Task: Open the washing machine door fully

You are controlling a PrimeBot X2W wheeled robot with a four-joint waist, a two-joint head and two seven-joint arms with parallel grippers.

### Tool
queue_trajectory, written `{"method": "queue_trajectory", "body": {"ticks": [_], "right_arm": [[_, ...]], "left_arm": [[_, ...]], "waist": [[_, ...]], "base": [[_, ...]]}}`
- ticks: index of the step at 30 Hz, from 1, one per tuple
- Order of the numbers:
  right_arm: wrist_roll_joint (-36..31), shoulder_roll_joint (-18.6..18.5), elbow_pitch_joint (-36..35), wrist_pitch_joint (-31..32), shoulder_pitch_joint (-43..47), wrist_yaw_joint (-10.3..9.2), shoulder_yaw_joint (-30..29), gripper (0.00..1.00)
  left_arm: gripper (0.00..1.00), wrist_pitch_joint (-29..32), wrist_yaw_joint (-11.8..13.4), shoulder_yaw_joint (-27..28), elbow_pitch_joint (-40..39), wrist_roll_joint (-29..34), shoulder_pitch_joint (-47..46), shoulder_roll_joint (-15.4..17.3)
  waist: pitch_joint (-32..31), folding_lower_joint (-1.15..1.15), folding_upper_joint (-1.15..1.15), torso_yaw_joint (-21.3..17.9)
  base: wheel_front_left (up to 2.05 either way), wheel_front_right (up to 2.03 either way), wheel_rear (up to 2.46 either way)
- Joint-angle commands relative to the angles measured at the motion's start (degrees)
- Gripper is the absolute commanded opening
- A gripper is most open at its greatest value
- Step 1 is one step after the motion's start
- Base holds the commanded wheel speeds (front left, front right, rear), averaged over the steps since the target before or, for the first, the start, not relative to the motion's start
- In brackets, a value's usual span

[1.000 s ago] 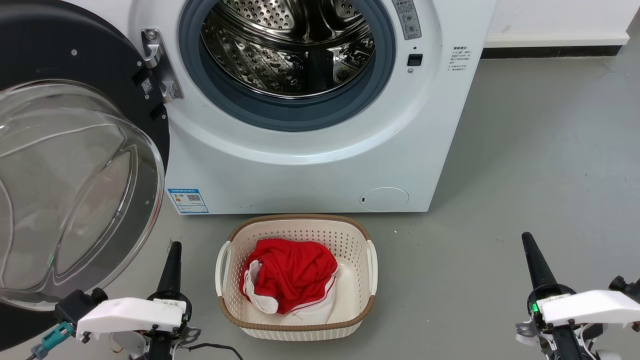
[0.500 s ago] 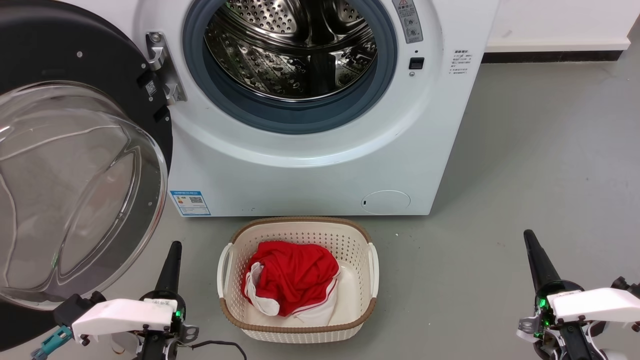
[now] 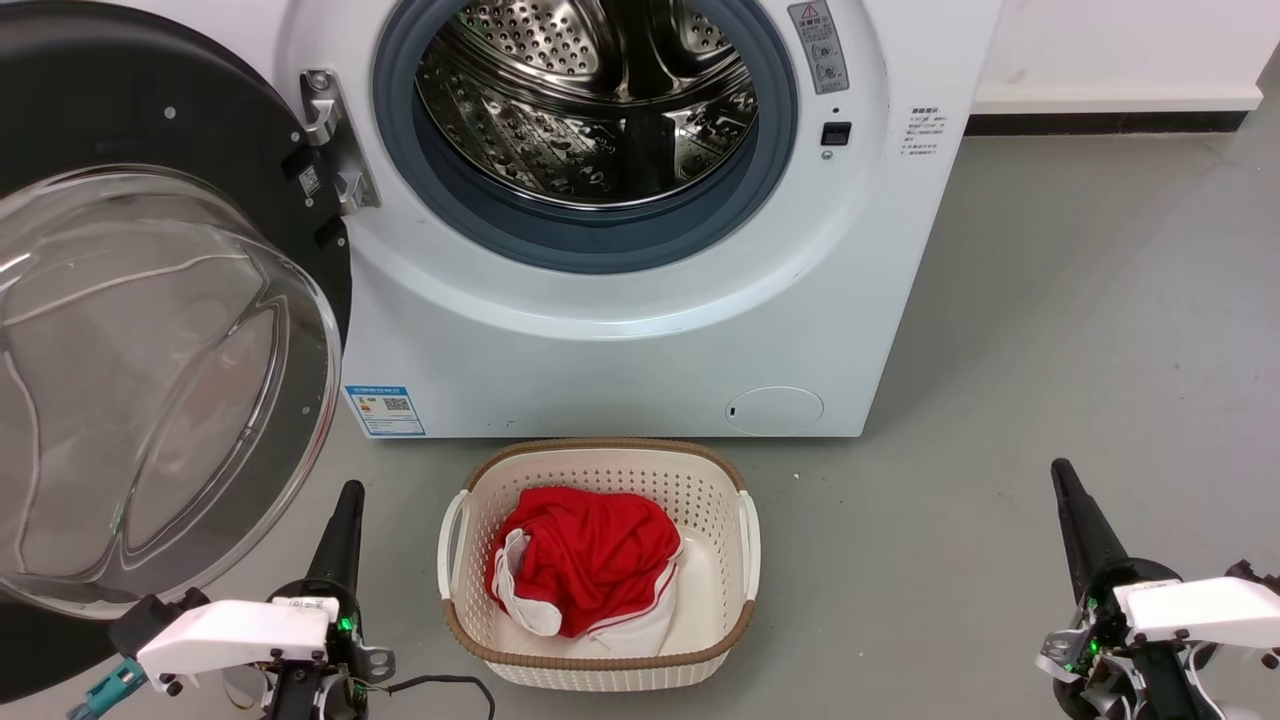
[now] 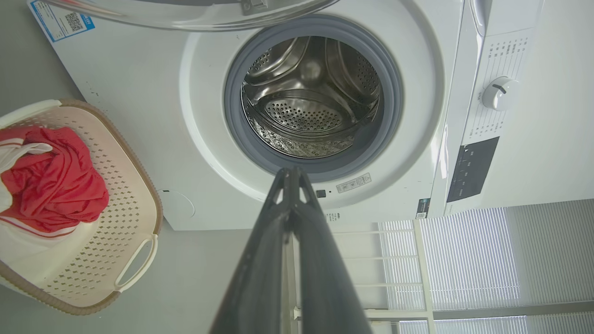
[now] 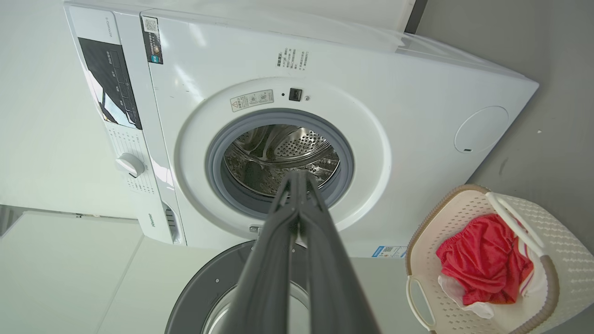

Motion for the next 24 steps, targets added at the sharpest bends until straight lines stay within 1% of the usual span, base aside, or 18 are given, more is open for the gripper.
{"method": "queue_trajectory", "body": {"ticks": [1, 24], "right_arm": [[1.08, -0.05, 0.05, 0.36, -1.19, -0.01, -0.19, 0.0], [10.31, 0.29, 0.71, 2.95, -1.48, -0.01, -1.44, 0.0]], "left_arm": [[0.0, 0.37, -0.31, 0.17, 0.05, -1.04, -1.11, -0.02], [0.0, 2.81, -1.08, 0.93, 0.71, -10.57, -1.15, -0.12]], "waist": [[-0.04, 0.0, 0.0, 0.03], [-0.96, 0.0, 0.0, 0.48]], "base": [[0.0, 0.0, 0.0], [0.0, 0.0, 0.0]]}}
